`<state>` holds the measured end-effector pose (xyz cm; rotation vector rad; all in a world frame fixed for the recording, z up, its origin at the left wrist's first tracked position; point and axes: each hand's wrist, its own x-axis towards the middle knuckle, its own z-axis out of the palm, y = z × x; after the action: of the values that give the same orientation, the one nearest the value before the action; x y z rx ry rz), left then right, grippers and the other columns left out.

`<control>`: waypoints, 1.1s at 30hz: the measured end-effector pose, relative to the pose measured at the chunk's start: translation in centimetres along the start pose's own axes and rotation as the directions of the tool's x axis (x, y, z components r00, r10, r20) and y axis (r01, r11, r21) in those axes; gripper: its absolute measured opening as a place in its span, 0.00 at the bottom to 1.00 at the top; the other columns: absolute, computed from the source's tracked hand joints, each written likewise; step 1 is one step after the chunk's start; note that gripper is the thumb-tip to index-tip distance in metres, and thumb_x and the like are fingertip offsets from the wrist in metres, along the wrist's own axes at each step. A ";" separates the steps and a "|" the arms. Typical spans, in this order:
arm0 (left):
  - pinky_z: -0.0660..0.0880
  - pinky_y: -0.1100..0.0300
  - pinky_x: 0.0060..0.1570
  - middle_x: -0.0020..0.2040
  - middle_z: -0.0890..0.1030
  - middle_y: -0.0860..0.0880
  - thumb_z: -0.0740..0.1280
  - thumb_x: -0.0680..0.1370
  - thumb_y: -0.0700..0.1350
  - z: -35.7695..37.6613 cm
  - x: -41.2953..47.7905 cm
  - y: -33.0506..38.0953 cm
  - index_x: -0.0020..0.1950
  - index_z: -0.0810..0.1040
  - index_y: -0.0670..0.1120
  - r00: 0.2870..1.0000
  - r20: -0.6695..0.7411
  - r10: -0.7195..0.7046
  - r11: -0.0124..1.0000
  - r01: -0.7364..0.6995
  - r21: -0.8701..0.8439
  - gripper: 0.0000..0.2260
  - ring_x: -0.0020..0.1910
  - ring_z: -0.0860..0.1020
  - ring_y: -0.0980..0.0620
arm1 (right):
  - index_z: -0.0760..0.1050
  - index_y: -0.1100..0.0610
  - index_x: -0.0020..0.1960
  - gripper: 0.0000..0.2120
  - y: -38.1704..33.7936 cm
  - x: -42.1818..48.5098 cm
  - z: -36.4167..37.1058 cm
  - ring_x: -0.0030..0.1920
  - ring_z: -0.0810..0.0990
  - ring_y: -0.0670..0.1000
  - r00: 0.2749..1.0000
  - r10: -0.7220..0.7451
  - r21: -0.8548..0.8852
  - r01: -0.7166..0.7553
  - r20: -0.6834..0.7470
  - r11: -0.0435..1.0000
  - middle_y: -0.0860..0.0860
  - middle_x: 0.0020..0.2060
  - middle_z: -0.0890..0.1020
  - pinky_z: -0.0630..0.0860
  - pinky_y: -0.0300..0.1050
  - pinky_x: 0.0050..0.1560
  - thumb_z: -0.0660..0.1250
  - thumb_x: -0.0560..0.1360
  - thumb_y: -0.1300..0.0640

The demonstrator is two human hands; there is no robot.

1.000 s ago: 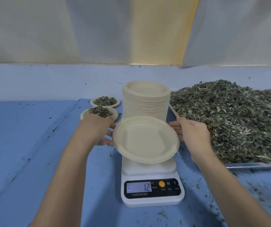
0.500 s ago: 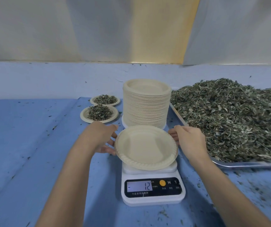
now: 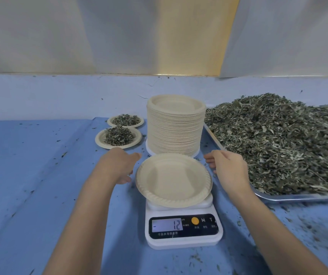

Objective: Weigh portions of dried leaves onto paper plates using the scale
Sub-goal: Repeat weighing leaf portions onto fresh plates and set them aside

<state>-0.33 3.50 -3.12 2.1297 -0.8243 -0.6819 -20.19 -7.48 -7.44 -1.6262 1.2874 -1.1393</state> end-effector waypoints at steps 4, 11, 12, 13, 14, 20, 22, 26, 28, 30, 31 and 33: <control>0.64 0.60 0.28 0.26 0.69 0.53 0.61 0.78 0.46 0.6 -0.6 0.6 0.32 0.66 0.46 0.918 -0.266 0.294 0.953 -0.260 0.158 0.15 0.28 0.66 0.52 | 0.80 0.50 0.37 0.14 -0.5 0.0 -0.5 0.45 0.81 0.50 0.999 -0.041 0.003 0.041 -0.013 0.999 0.47 0.39 0.83 0.77 0.56 0.55 0.60 0.77 0.57; 0.75 0.53 0.51 0.43 0.84 0.48 0.63 0.77 0.44 5.2 -3.6 4.9 0.45 0.83 0.43 0.816 -0.110 0.567 0.812 -0.576 -0.090 0.10 0.47 0.80 0.49 | 0.81 0.59 0.50 0.11 -0.1 1.7 -3.4 0.42 0.79 0.54 0.967 -0.215 -0.257 0.176 -0.134 0.950 0.55 0.46 0.83 0.74 0.47 0.39 0.60 0.77 0.59; 0.75 0.53 0.51 0.42 0.84 0.47 0.63 0.77 0.44 6.1 -3.9 5.4 0.44 0.83 0.43 0.807 -0.085 0.585 0.800 -0.591 -0.099 0.10 0.47 0.80 0.49 | 0.80 0.58 0.55 0.12 0.3 2.2 -4.0 0.44 0.79 0.53 0.958 -0.259 -0.350 0.203 -0.121 0.915 0.54 0.51 0.82 0.72 0.45 0.40 0.60 0.77 0.60; 0.75 0.54 0.50 0.41 0.84 0.46 0.63 0.77 0.44 7.0 -4.0 5.9 0.44 0.83 0.42 0.799 -0.062 0.599 0.793 -0.602 -0.092 0.10 0.46 0.80 0.48 | 0.78 0.58 0.59 0.14 0.6 2.7 -4.5 0.50 0.78 0.54 0.948 -0.304 -0.451 0.232 -0.093 0.862 0.54 0.55 0.80 0.73 0.45 0.45 0.60 0.77 0.62; 0.74 0.55 0.50 0.41 0.83 0.45 0.63 0.77 0.44 7.9 -4.1 6.4 0.43 0.83 0.42 0.792 -0.041 0.610 0.787 -0.611 -0.087 0.11 0.45 0.80 0.48 | 0.76 0.58 0.63 0.16 1.1 3.3 -5.1 0.58 0.76 0.55 0.939 -0.338 -0.559 0.249 -0.060 0.791 0.54 0.60 0.78 0.72 0.47 0.53 0.59 0.77 0.64; 0.74 0.57 0.50 0.41 0.84 0.49 0.63 0.78 0.45 11.3 -4.5 8.5 0.44 0.84 0.46 0.760 0.022 0.650 0.755 -0.642 -0.137 0.10 0.44 0.81 0.52 | 0.61 0.48 0.73 0.27 2.5 5.5 -7.1 0.77 0.44 0.59 0.972 -0.233 -0.926 0.054 -0.038 0.375 0.54 0.77 0.53 0.41 0.65 0.72 0.64 0.77 0.51; 0.76 0.56 0.51 0.41 0.84 0.51 0.63 0.78 0.46 11.9 -4.6 8.7 0.45 0.83 0.48 0.753 0.036 0.657 0.749 -0.646 -0.149 0.09 0.44 0.81 0.53 | 0.57 0.46 0.75 0.28 3.0 5.7 -7.1 0.76 0.44 0.62 0.993 -0.115 -0.911 0.014 -0.037 0.412 0.54 0.78 0.50 0.45 0.68 0.71 0.63 0.78 0.48; 0.76 0.57 0.51 0.42 0.84 0.52 0.63 0.78 0.46 12.1 -4.5 8.6 0.45 0.83 0.48 0.750 0.034 0.661 0.745 -0.650 -0.151 0.09 0.45 0.81 0.54 | 0.60 0.49 0.74 0.24 3.5 5.9 -6.8 0.75 0.52 0.62 0.998 -0.057 -0.874 0.060 0.037 0.483 0.56 0.77 0.53 0.59 0.63 0.70 0.61 0.80 0.54; 0.75 0.58 0.51 0.43 0.84 0.54 0.63 0.78 0.46 12.0 -4.5 8.4 0.45 0.84 0.48 0.759 0.037 0.650 0.753 -0.637 -0.162 0.09 0.45 0.80 0.56 | 0.65 0.52 0.71 0.21 3.5 5.8 -6.8 0.71 0.59 0.62 0.996 -0.079 -0.877 0.077 0.045 0.474 0.58 0.72 0.61 0.67 0.57 0.65 0.62 0.79 0.60; 0.75 0.58 0.52 0.43 0.84 0.54 0.63 0.78 0.45 11.9 -4.6 8.3 0.45 0.84 0.48 0.764 0.040 0.644 0.756 -0.628 -0.181 0.10 0.46 0.80 0.57 | 0.70 0.55 0.67 0.19 3.5 5.6 -6.8 0.66 0.67 0.61 0.993 -0.115 -0.872 0.090 0.039 0.480 0.58 0.66 0.68 0.71 0.51 0.56 0.63 0.77 0.64; 0.75 0.57 0.53 0.43 0.84 0.53 0.63 0.78 0.45 12.0 -4.6 8.3 0.45 0.84 0.47 0.765 0.038 0.643 0.757 -0.626 -0.189 0.10 0.46 0.80 0.57 | 0.72 0.56 0.65 0.18 3.5 5.6 -6.8 0.63 0.69 0.60 0.990 -0.134 -0.866 0.097 0.034 0.490 0.57 0.63 0.70 0.72 0.49 0.52 0.63 0.77 0.66; 0.75 0.56 0.53 0.44 0.84 0.52 0.63 0.78 0.45 12.1 -4.8 8.4 0.45 0.84 0.46 0.769 0.037 0.639 0.760 -0.622 -0.190 0.10 0.46 0.80 0.55 | 0.75 0.57 0.62 0.17 3.7 5.6 -6.8 0.58 0.73 0.60 0.985 -0.171 -0.845 0.107 0.019 0.524 0.57 0.58 0.73 0.70 0.47 0.46 0.62 0.75 0.69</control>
<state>-14.49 -2.79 -2.61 1.5190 -1.4006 -0.4679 -27.23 -13.91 -7.65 -2.4394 1.9711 -0.6319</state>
